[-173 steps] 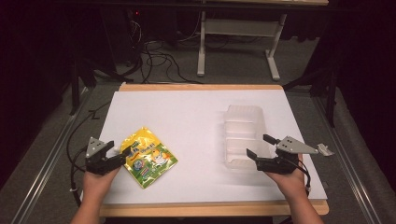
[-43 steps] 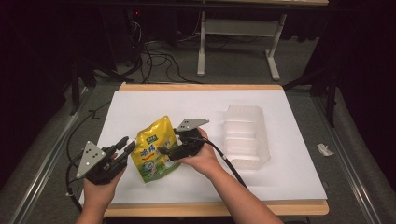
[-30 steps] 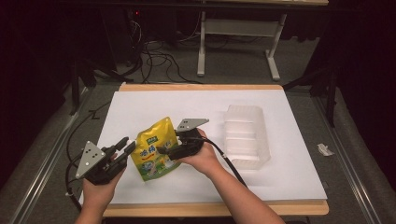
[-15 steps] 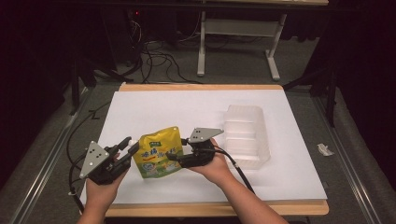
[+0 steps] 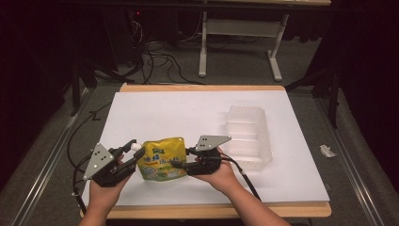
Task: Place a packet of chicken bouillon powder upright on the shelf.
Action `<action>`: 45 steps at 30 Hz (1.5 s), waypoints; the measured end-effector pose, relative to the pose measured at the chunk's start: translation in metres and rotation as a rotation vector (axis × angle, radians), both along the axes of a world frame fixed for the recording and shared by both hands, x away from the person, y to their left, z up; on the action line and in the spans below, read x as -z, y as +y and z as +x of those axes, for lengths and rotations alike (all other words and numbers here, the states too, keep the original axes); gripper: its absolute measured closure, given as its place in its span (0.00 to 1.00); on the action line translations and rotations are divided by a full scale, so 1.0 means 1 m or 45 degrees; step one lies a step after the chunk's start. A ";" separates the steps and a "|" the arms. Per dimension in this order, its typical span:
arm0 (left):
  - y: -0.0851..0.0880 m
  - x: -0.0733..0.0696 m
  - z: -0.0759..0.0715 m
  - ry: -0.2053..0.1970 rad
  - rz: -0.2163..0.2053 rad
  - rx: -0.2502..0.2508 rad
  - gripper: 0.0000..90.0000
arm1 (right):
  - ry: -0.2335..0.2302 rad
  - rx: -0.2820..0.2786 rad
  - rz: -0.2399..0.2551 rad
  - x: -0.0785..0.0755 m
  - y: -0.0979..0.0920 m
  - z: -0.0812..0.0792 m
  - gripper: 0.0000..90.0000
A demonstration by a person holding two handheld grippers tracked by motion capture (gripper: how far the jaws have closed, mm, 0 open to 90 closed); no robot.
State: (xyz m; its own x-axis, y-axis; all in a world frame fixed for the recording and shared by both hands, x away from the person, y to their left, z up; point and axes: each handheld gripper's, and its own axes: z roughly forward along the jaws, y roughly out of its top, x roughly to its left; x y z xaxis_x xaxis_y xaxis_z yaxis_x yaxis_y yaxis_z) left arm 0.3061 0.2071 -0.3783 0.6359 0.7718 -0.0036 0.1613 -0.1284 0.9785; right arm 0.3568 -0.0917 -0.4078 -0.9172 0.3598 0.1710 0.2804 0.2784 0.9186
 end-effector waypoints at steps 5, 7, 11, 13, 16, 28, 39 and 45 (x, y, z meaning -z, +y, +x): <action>0.000 0.000 0.000 -0.001 0.003 0.009 0.65 | 0.038 -0.034 -0.003 0.004 0.005 0.007 0.62; 0.000 0.000 0.000 0.001 0.003 0.013 0.65 | 0.033 -0.033 -0.014 0.005 0.008 0.008 0.64; 0.000 0.001 0.001 0.006 -0.003 0.025 0.64 | 0.032 -0.061 -0.054 0.007 0.016 0.009 0.71; 0.000 0.001 0.001 0.004 0.003 0.029 0.63 | 0.020 -0.074 -0.073 0.008 0.018 0.010 0.75; 0.000 0.001 0.000 0.000 0.006 0.028 0.62 | 0.013 -0.080 -0.090 0.009 0.021 0.010 0.79; 0.005 0.007 0.008 0.064 -0.023 0.013 0.44 | -0.005 -0.057 -0.105 0.007 0.021 0.000 1.00; 0.006 0.011 0.009 0.064 -0.013 0.002 0.44 | -0.048 0.051 -0.074 -0.003 0.005 -0.002 1.00; 0.007 0.014 0.011 0.071 -0.004 -0.011 0.44 | -0.083 0.088 -0.061 -0.014 -0.010 -0.007 1.00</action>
State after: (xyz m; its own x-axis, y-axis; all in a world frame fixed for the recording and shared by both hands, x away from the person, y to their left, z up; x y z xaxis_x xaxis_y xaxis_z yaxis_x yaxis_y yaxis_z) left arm 0.3170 0.2139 -0.3918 0.6280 0.7771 -0.0415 0.2171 -0.1238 0.9683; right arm 0.3502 -0.1014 -0.3939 -0.8987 0.4287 0.0925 0.2403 0.3048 0.9216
